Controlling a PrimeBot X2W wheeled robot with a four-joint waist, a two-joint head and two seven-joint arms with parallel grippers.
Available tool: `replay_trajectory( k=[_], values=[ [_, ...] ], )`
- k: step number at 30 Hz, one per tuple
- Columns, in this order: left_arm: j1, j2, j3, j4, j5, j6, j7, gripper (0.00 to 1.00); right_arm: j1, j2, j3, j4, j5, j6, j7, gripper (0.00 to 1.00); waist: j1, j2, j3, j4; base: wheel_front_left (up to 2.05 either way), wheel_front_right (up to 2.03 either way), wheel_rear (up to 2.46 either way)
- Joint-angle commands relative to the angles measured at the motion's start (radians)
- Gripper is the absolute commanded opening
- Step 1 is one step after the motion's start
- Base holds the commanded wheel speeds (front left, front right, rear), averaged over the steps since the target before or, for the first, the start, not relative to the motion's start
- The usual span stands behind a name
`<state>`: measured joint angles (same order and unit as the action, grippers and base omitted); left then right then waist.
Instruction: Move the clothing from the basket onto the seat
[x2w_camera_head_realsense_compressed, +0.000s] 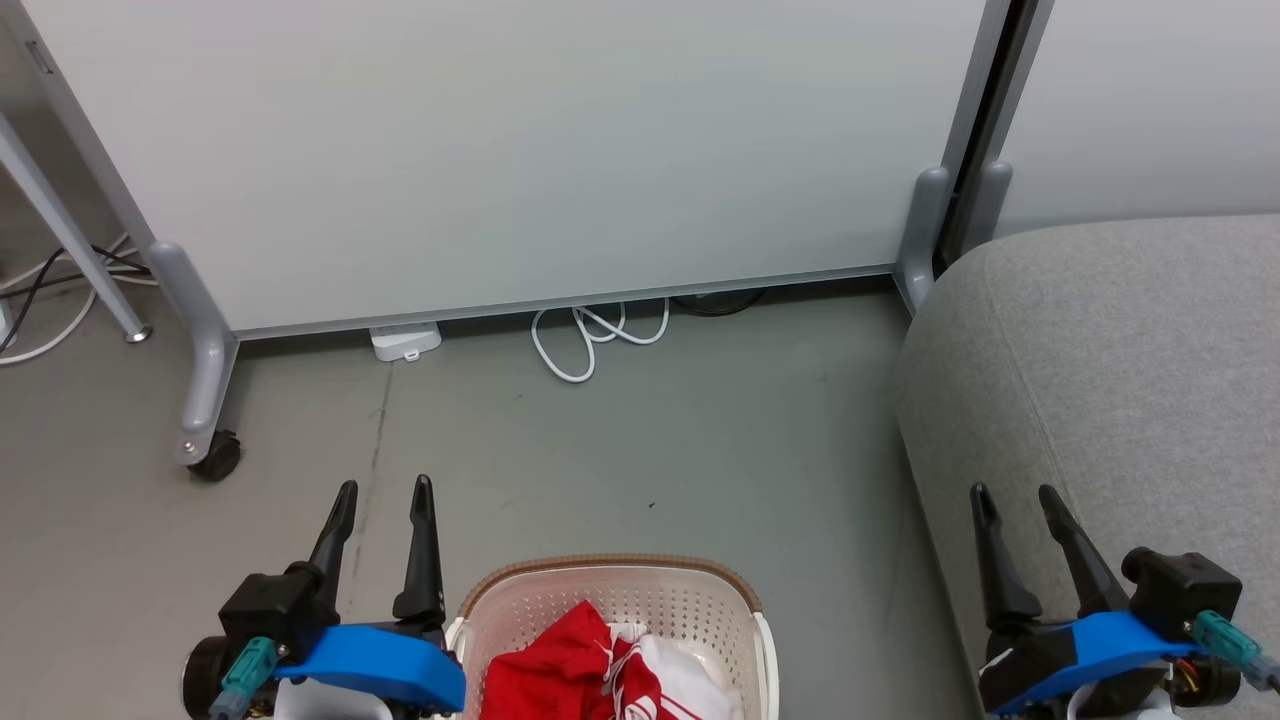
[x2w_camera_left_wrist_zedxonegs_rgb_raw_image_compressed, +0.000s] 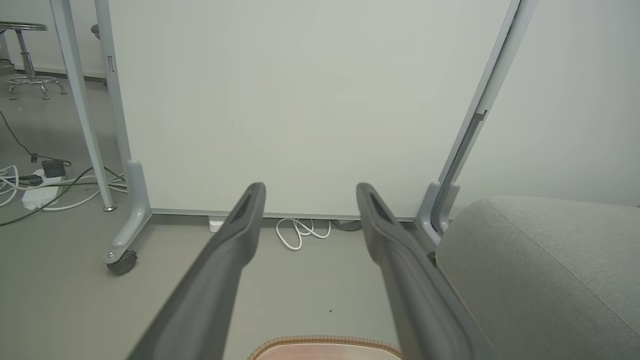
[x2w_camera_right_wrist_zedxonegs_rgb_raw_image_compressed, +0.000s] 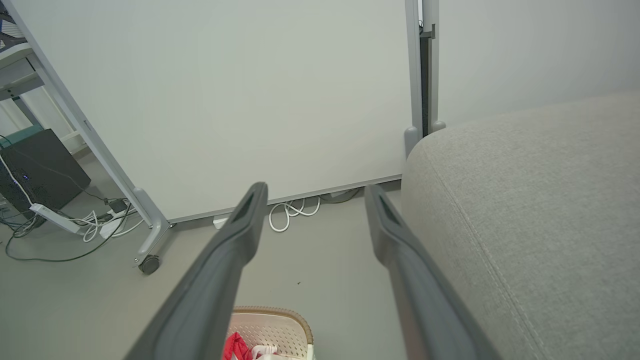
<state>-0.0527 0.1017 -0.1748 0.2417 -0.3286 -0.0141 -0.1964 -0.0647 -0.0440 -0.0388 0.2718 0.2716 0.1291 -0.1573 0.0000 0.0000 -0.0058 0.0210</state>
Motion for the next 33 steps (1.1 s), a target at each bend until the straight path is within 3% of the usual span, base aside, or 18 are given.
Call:
replay_trajectory(
  k=[1, 33],
  values=[
    [-0.02, 0.003, -0.003, -0.004, 0.02, 0.0, -0.008, 1.0, 0.001, -0.008, 0.001, -0.007, -0.02, 0.002, -0.01, 1.0, 0.0, 0.0, 0.0, 0.0, 0.0, 0.0, 0.0],
    [-0.017, -0.039, 0.039, 0.03, 0.15, -0.031, -0.07, 1.0, -0.005, -0.009, -0.01, 0.018, -0.207, 0.003, -0.084, 1.0, 0.0, 0.0, -0.002, 0.003, 0.0, 0.0, 0.0]
  ],
)
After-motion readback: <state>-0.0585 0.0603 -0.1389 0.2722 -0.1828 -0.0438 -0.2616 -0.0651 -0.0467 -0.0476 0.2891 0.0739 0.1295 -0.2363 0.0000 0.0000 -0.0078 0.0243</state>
